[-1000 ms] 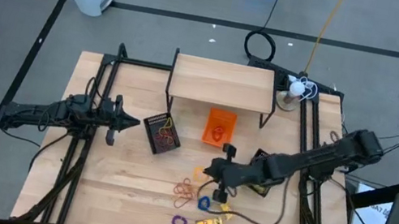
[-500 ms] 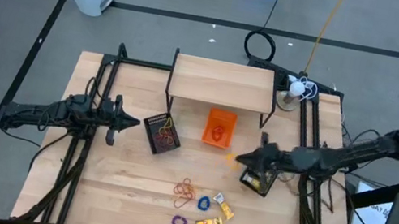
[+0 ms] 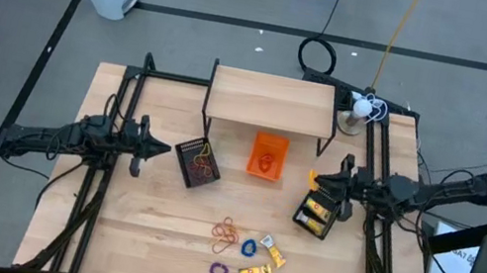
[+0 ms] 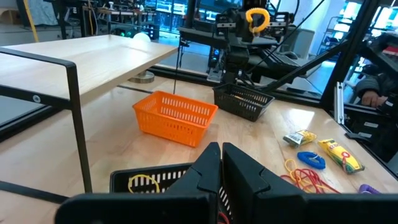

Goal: Pick & Place Office Desk Supplies
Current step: Put the yellow spring keychain into the orange bin

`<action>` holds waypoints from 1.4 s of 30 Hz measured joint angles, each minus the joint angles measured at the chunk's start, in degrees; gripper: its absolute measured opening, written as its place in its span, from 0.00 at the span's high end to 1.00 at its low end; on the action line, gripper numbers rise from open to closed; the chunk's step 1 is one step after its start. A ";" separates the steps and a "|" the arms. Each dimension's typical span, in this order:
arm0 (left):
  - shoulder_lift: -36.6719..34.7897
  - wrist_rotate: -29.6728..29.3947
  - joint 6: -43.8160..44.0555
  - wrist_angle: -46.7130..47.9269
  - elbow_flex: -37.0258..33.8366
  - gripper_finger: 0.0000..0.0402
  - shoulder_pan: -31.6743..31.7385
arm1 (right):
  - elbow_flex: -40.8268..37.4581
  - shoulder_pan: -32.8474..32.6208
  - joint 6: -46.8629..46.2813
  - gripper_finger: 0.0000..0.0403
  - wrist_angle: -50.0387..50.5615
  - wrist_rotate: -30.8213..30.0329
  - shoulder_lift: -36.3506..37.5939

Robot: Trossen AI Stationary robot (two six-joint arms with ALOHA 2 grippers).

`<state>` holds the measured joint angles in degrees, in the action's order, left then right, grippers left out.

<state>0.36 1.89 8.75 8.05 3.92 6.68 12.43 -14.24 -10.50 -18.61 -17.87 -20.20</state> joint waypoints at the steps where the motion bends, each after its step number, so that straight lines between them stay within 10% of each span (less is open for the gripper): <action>1: 0.00 0.00 0.00 0.00 0.00 0.95 0.00 | -0.53 -0.02 0.31 1.00 -0.02 0.00 1.05; 19: 0.00 -0.58 -1.37 -0.04 0.00 0.95 -0.04 | -2.92 0.07 -0.35 1.00 -1.25 -1.92 2.12; 28: 0.00 -0.59 -1.14 -0.06 0.00 0.95 -0.02 | 13.94 0.07 1.04 1.00 0.48 -1.72 -21.93; 42: 0.00 -0.46 -1.07 0.02 0.00 0.95 0.00 | 46.61 11.37 -2.30 1.00 29.97 -3.28 -60.75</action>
<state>0.37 1.43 7.68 8.08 3.92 6.68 59.04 -2.87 -12.80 11.36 -21.15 -80.96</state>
